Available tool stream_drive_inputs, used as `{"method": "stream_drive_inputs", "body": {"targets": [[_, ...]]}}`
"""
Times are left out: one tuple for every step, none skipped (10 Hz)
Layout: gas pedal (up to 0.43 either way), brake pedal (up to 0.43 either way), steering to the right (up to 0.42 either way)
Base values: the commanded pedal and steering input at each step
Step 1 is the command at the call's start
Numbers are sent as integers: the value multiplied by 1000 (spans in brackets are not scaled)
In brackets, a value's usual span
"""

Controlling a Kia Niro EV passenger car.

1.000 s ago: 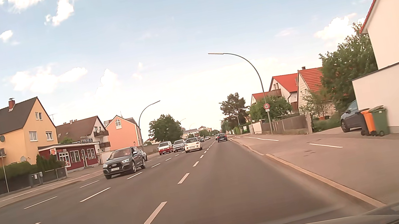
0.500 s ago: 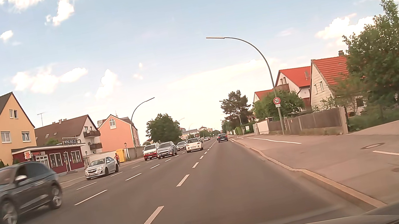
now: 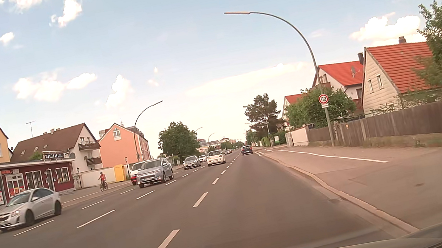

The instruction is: Follow the waypoints while adhering to traffic rules and regulations

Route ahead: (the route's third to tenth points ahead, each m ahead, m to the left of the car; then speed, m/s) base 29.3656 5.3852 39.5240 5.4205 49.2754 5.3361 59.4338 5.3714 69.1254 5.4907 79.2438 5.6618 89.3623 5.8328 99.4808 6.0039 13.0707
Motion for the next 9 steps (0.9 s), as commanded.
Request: {"method": "stream_drive_inputs", "body": {"targets": [[87, 18, -3], [87, 18, -5], [79, 24, -5], [79, 24, -4], [79, 18, -3], [59, 24, -3], [59, 18, -2], [59, 18, -1], [59, 18, -1]]}}
